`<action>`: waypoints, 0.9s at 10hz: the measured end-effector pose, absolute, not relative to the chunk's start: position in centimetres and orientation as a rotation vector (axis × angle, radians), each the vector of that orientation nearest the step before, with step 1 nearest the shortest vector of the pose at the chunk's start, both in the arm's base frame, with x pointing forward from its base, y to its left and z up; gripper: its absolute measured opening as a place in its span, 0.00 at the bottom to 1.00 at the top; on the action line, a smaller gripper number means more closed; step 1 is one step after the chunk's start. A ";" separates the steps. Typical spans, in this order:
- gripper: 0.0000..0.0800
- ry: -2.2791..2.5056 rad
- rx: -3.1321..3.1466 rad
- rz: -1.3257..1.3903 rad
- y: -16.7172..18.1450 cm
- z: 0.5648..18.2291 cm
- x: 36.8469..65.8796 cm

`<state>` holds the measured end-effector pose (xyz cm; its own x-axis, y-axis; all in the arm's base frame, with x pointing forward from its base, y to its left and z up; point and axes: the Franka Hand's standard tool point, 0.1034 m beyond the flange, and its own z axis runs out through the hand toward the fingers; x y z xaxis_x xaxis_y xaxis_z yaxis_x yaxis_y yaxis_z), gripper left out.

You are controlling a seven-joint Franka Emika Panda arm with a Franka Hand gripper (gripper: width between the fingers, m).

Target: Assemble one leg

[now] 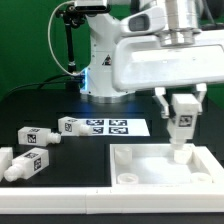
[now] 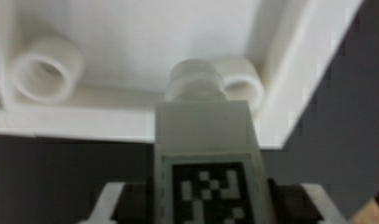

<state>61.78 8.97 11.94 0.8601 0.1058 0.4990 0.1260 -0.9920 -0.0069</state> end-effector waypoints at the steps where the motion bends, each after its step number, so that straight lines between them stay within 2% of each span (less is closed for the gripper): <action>1: 0.36 -0.203 -2.992 -0.880 8.3 11.5 61.5; 6: 0.36 -0.185 -2.994 -0.856 7.6 10.6 61.7; 8: 0.36 -0.172 -2.961 -0.858 9.7 9.7 62.9; 9: 0.36 -0.171 -2.950 -0.869 10.1 9.8 63.6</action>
Offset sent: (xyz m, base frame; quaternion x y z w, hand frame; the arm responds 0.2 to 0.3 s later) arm 0.0000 0.0000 0.0000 0.0000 0.0000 0.0000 1.0000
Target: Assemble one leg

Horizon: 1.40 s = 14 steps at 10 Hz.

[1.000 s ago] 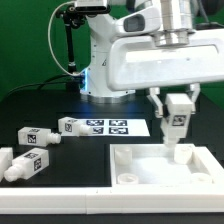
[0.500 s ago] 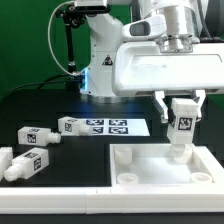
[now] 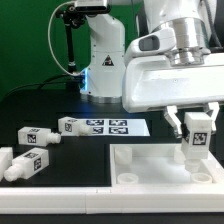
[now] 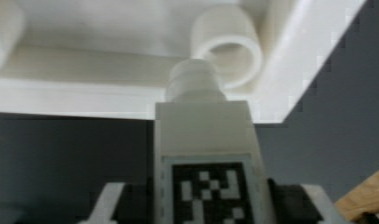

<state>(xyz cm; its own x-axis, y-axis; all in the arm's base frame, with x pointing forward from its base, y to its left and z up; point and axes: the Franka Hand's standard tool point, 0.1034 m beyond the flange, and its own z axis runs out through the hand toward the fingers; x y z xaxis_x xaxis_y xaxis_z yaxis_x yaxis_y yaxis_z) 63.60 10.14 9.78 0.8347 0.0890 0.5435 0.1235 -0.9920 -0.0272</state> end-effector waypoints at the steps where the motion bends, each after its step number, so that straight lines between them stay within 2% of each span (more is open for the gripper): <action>1: 0.36 -0.164 -2.940 -0.878 10.8 10.0 64.0; 5: 0.36 -0.180 -2.942 -0.852 12.0 8.4 63.3; 14: 0.36 -0.191 -2.948 -0.869 11.4 7.9 63.1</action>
Offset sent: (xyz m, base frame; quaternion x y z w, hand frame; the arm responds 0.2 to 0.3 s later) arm -0.0054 -0.0012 -0.0120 -0.0139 0.0089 -0.0050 0.9999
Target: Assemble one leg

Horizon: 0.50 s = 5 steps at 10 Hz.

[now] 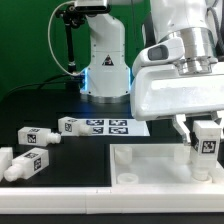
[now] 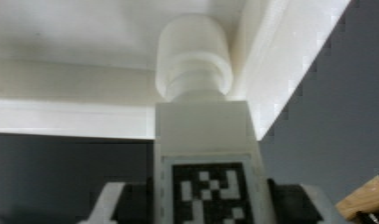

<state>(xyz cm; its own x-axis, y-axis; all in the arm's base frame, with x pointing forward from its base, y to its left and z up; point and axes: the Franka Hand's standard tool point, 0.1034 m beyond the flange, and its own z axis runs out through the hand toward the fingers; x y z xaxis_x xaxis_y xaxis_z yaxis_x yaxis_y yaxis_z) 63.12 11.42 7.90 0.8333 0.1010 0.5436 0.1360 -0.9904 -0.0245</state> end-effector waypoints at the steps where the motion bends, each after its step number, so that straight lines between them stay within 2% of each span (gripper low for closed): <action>1: 0.36 -0.188 -2.950 -0.866 11.4 7.5 63.2; 5: 0.36 -0.185 -2.941 -0.929 11.3 7.2 63.4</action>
Offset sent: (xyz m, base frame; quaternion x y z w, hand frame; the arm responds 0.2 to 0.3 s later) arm -0.0031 -0.0030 -0.0164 -0.0118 0.0062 -0.0051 0.9999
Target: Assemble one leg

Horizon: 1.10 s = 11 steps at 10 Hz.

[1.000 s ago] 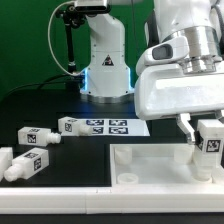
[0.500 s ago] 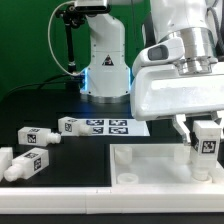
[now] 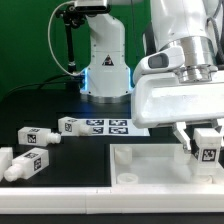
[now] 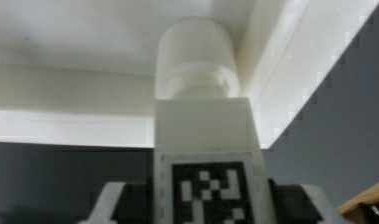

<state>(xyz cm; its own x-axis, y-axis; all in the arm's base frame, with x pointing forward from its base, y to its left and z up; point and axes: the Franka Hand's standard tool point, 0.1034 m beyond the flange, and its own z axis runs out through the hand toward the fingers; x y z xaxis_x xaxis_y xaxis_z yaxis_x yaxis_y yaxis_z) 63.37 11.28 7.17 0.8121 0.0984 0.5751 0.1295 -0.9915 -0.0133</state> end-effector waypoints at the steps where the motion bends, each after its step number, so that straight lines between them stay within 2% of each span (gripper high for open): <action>1: 0.36 -0.185 -2.941 -0.930 11.3 7.2 63.4; 3: 0.36 -0.185 -2.941 -0.930 11.3 7.2 63.4; 4: 0.46 -0.185 -2.941 -0.929 11.3 7.2 63.4; 5: 0.65 -0.184 -2.942 -0.924 11.2 7.3 63.4; 6: 0.65 -0.186 -2.960 -0.821 11.2 7.7 63.3; 7: 0.78 -0.183 -2.959 -0.788 11.2 9.3 63.7; 10: 0.81 -0.152 -2.982 -0.446 11.2 10.3 65.3; 11: 0.81 -0.108 -2.984 -0.339 11.8 9.9 65.6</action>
Offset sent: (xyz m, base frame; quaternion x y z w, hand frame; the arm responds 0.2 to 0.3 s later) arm 0.0000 0.0000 0.0000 0.0000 0.0000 0.0000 1.0000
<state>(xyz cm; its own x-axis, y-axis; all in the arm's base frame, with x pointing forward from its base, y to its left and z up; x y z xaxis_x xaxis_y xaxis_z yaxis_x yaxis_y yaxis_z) 65.60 11.77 9.87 0.9722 0.0554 0.2276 0.0861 -0.9881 -0.1273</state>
